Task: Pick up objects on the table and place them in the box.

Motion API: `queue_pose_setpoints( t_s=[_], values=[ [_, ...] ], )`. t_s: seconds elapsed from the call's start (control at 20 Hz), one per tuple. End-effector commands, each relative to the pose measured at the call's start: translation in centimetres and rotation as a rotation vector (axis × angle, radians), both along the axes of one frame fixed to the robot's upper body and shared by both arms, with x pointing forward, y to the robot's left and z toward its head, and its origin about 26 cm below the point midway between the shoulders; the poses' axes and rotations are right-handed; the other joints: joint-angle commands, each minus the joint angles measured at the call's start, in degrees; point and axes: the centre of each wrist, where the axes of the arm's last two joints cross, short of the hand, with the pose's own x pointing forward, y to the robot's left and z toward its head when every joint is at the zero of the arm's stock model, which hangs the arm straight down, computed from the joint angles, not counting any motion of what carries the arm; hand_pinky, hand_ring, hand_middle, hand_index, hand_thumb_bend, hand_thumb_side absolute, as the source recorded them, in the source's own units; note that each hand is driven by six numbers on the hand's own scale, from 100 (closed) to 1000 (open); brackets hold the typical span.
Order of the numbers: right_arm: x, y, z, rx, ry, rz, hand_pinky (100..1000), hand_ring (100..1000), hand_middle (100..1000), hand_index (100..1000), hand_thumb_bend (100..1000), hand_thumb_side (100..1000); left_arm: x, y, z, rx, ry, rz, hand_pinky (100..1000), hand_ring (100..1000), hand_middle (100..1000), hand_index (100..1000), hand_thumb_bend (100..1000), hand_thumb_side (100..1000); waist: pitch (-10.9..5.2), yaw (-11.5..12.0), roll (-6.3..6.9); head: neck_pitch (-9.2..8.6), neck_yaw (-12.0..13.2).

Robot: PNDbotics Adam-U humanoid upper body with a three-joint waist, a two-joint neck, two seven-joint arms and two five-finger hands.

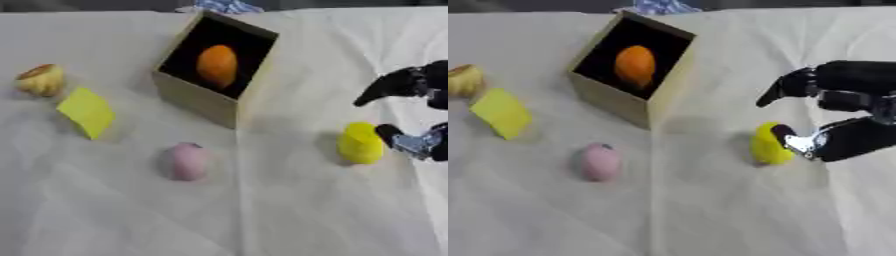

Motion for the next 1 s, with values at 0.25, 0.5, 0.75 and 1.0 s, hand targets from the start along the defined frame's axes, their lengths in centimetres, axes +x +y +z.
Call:
queue_pose_setpoints(
  t_s=[0.25, 0.5, 0.75, 1.0],
  values=[
    [1.7, -1.4, -0.5, -0.055, -0.017, -0.061, 913, 890, 843, 920, 100, 557, -0.2, 0.2, 0.9, 0.018, -0.024, -0.002, 767, 669, 665, 802, 384, 577, -0.34, 0.4, 0.25, -0.90, -0.2],
    [2.5, -2.5, -1.2, -0.051, -0.001, -0.103, 914, 891, 843, 918, 110, 545, -0.2, 0.2, 0.9, 0.015, -0.026, -0.005, 767, 669, 665, 802, 383, 578, -0.01, 0.4, 0.33, -1.15, -0.2],
    [2.8, -3.4, -1.7, -0.047, 0.022, -0.123, 918, 898, 849, 920, 104, 607, -0.1, 0.2, 0.9, 0.012, -0.028, -0.004, 767, 669, 665, 801, 381, 578, 0.19, 0.5, 0.38, -1.20, -0.1],
    [2.8, -3.6, -2.2, -0.070, 0.074, -0.094, 924, 912, 860, 932, 136, 667, -0.1, 0.2, 1.0, 0.010, -0.031, -0.008, 767, 670, 665, 802, 381, 578, 0.30, 0.6, 0.44, -1.26, -0.1]
  ],
)
